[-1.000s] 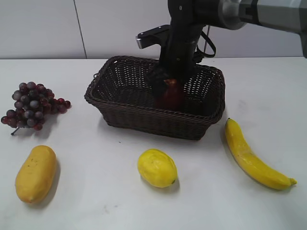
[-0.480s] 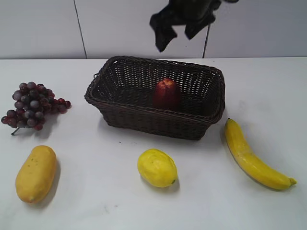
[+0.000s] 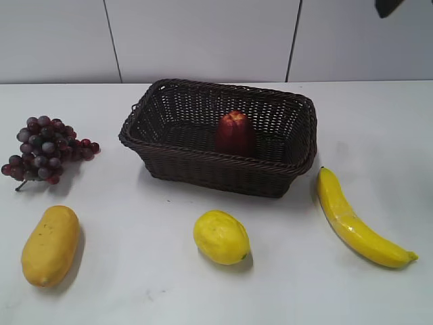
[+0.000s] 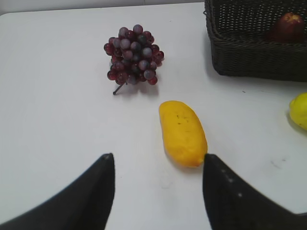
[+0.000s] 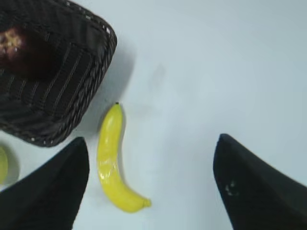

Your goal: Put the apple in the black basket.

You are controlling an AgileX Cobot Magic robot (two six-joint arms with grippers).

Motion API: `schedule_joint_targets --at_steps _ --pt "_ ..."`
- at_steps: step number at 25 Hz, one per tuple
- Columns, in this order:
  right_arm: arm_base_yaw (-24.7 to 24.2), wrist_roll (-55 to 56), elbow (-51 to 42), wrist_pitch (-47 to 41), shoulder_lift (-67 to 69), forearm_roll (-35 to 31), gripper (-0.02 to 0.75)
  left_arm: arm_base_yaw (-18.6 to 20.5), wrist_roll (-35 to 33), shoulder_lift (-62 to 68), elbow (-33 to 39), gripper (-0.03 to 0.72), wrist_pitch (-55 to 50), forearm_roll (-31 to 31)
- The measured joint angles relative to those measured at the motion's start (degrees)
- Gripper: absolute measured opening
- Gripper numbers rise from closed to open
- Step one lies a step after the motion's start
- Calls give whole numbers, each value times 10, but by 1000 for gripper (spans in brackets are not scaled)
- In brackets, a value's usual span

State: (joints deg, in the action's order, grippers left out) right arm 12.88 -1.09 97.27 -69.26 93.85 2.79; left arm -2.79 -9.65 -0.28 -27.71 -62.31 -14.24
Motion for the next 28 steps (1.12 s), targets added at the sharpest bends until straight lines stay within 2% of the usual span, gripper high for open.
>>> schedule_joint_targets --at_steps 5,13,17,22,28 --pt "0 11 -141 4 -152 -5 596 0 0 0 0 435 0 0" --pt "0 22 -392 81 -435 -7 593 0 0 0 0 435 0 0" --pt "0 25 -507 92 -582 -7 592 0 0 0 0 435 0 0" --pt "0 26 -603 91 -750 -8 592 0 0 0 0 435 0 0" --pt "0 27 -682 91 -852 -8 592 0 0 0 0 435 1 0"
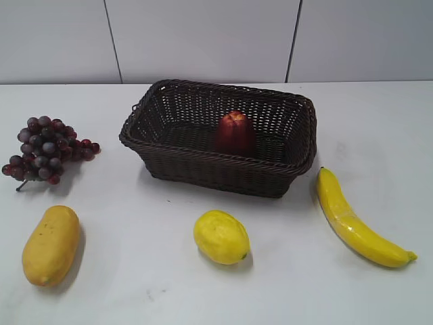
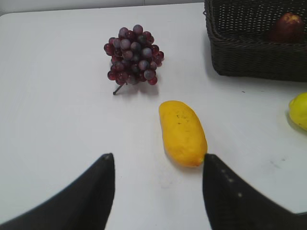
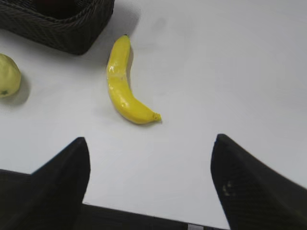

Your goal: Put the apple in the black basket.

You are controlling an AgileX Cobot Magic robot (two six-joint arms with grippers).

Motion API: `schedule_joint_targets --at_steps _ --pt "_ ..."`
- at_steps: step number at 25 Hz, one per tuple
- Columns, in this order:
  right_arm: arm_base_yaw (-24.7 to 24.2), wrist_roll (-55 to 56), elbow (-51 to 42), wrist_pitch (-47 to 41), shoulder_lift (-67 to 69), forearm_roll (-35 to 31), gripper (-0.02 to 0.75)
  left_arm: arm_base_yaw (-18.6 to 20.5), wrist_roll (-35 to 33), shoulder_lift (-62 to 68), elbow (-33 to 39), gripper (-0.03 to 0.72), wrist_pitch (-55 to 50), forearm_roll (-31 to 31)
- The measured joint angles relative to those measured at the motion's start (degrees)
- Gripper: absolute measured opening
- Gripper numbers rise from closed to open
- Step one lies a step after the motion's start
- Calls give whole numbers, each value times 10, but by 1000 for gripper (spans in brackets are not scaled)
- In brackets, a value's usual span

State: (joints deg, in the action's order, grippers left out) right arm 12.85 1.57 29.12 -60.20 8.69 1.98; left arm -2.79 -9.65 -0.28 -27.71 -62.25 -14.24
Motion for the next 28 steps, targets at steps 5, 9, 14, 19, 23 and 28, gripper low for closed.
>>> schedule_joint_targets --at_steps 5,9,14,19,23,28 --pt "0 0 -6 4 -5 -2 591 0 0 0 0 435 0 0" --pt "0 0 -6 4 -5 -2 591 0 0 0 0 435 0 0" --pt "0 0 -6 4 -5 -2 591 0 0 0 0 435 0 0" --pt "-29 1 -7 5 -29 -4 591 0 0 0 0 435 0 0" --pt "-71 1 -7 5 -79 -5 591 0 0 0 0 435 0 0" --pt "-101 0 -7 6 -89 -5 591 0 0 0 0 435 0 0"
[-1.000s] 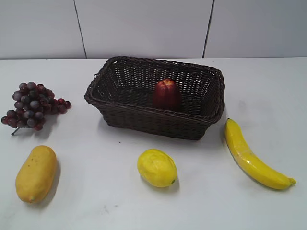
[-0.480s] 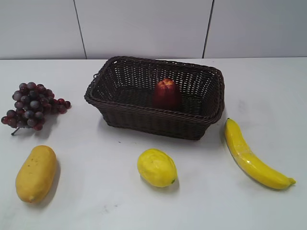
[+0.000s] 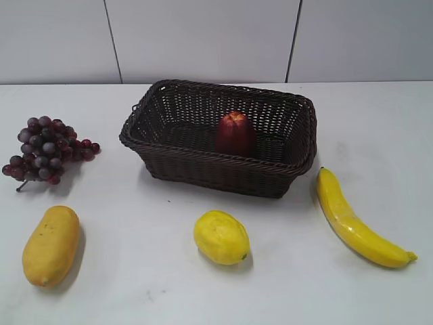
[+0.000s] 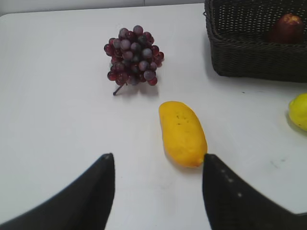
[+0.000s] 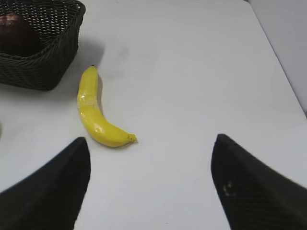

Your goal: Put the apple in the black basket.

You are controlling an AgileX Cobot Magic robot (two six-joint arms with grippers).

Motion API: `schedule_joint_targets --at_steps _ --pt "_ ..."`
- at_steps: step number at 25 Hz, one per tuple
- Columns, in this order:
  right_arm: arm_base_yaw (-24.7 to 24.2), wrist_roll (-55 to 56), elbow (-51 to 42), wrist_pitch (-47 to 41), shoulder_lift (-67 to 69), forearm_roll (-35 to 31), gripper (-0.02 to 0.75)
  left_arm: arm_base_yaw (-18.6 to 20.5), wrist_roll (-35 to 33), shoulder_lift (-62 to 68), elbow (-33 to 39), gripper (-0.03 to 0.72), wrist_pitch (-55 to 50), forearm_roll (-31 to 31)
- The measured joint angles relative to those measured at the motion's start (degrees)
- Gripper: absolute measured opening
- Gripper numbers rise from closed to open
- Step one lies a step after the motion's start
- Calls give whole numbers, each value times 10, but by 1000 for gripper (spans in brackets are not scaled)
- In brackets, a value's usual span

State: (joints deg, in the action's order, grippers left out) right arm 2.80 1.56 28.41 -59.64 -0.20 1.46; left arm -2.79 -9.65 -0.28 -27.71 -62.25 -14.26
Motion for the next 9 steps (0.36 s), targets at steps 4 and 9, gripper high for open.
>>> schedule_joint_targets --at_steps 4,9 --pt "-1 1 0 0 0 0 590 0 0 0 0 435 0 0" --pt "-1 1 0 0 0 -1 590 0 0 0 0 435 0 0"
